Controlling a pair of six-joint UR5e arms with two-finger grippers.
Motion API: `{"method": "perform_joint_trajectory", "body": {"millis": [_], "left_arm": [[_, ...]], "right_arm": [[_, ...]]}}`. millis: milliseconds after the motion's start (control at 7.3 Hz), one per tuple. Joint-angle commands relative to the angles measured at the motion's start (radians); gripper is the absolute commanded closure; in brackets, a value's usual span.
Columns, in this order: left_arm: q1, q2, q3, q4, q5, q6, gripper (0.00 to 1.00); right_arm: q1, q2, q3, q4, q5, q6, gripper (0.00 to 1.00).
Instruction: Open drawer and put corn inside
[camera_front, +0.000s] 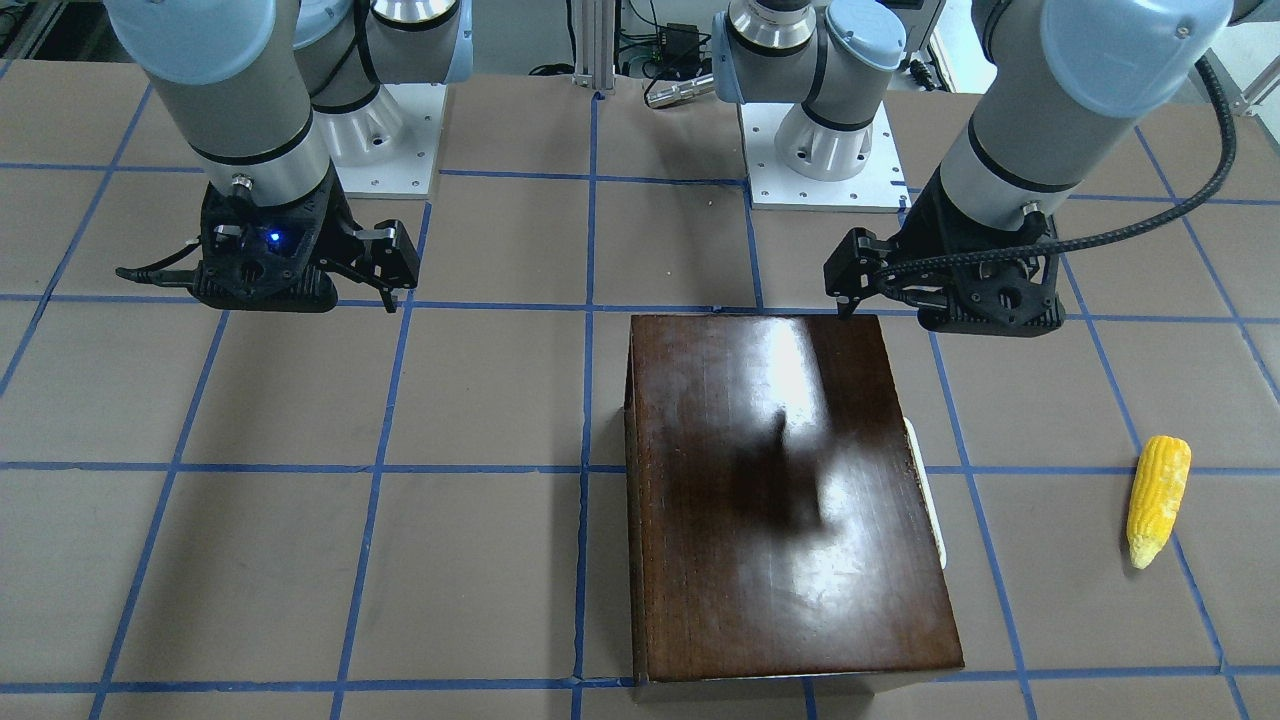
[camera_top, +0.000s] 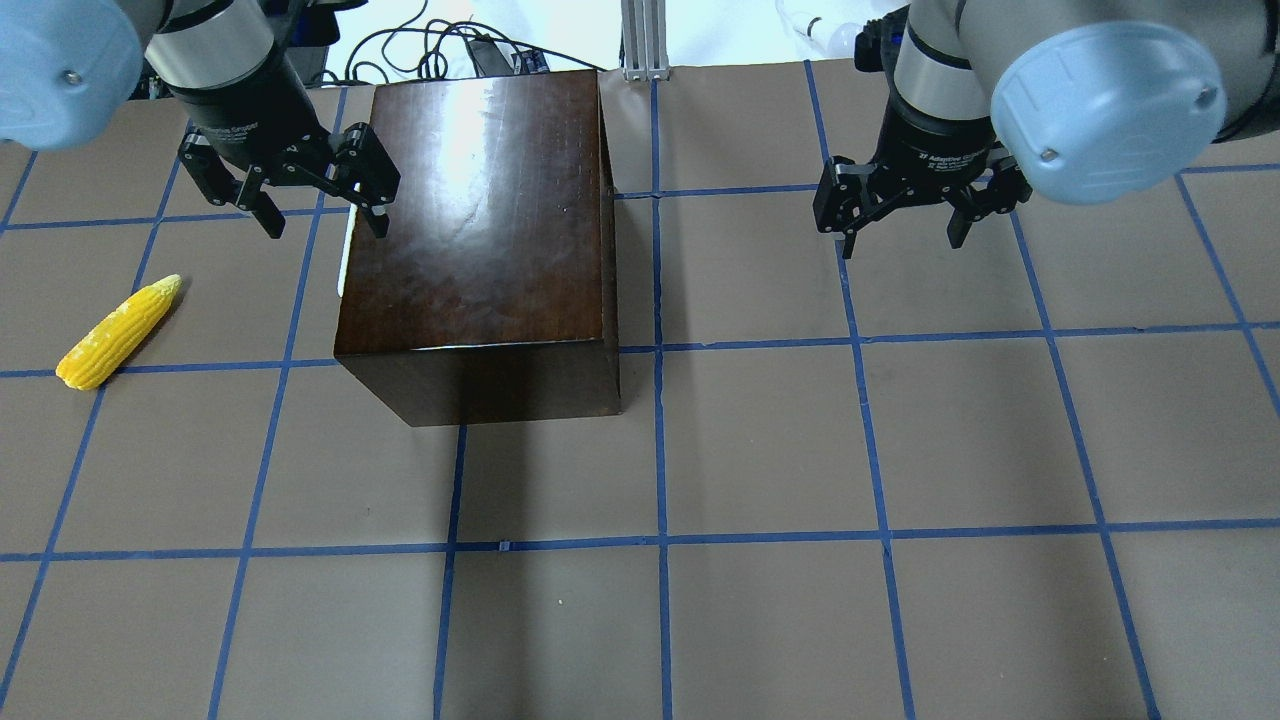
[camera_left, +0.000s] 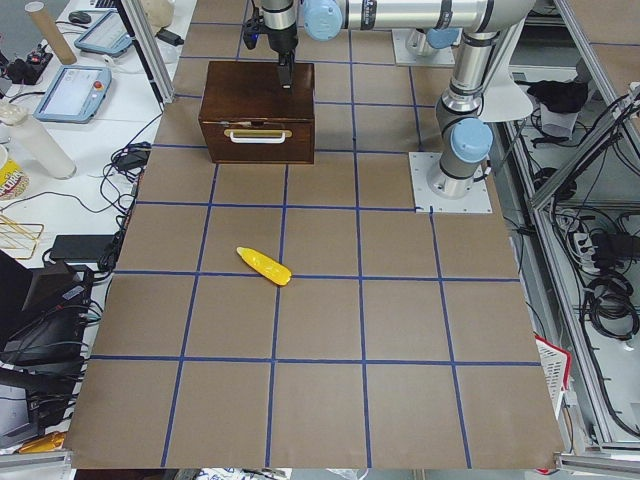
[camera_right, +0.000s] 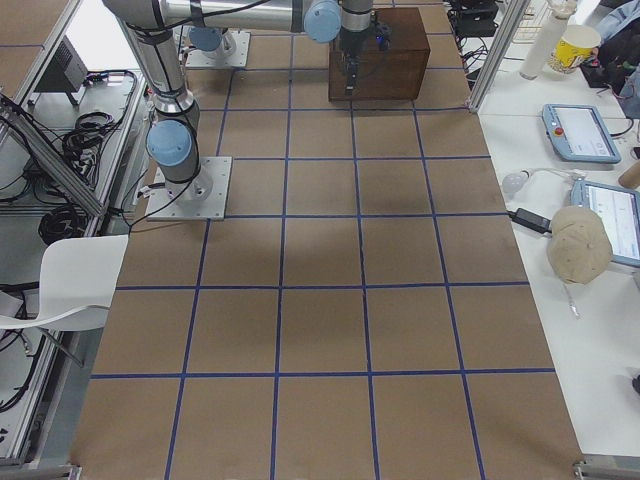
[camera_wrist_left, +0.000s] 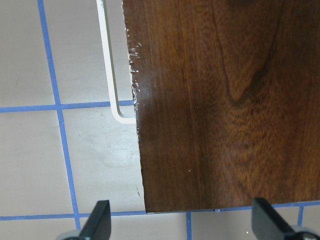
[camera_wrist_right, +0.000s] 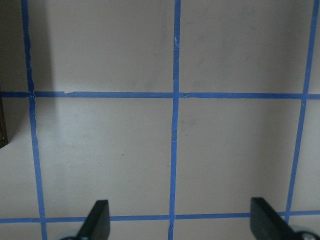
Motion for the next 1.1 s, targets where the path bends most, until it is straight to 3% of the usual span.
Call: {"method": "perform_joint_trajectory", "body": {"millis": [0,959], "left_arm": [[0.000,0.008,0.000,-0.002,0.001,0.009,0.00],[0.006,0.037,0.005,-0.011,0.013,0.010,0.00]], "right_arm": [[0.000,-0.001,0.000,-0.001,0.000,0.000,0.00],[0.000,0.001,0.000,0.000,0.000,0.000,0.00]]}}
